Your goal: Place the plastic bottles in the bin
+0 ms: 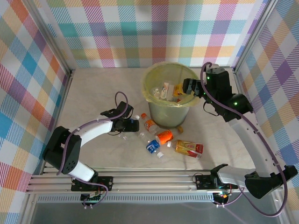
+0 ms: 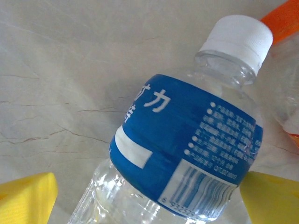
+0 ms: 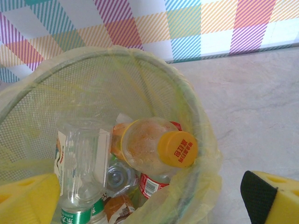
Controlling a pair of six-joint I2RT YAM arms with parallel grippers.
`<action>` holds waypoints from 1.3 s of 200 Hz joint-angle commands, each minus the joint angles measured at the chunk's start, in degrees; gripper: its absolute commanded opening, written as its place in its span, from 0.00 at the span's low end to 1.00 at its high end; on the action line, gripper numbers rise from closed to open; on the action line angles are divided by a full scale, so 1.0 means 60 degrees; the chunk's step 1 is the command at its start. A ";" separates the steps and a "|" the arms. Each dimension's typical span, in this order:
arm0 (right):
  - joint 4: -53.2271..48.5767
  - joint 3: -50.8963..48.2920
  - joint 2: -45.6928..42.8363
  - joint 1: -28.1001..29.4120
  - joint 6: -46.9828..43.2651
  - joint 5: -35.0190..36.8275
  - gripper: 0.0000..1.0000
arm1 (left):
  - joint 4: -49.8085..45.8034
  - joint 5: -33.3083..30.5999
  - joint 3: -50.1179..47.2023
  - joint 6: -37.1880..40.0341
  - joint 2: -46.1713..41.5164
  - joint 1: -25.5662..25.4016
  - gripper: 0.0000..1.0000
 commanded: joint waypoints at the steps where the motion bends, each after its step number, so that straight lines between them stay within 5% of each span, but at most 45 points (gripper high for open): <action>1: 0.0301 -0.0022 0.0115 0.0068 0.0127 0.0040 1.00 | -0.0337 -0.0460 0.0204 -0.0411 0.0164 0.0112 0.99; 136: 0.0311 -0.0327 0.0192 0.0076 0.0315 -0.0007 1.00 | 0.0362 -0.0468 0.0163 -0.1206 0.0765 0.0843 0.74; 260: 0.0572 -0.1035 -0.0508 0.0069 0.1136 0.0074 1.00 | 0.0501 -0.1833 0.1834 -0.1167 -0.1716 0.1000 0.62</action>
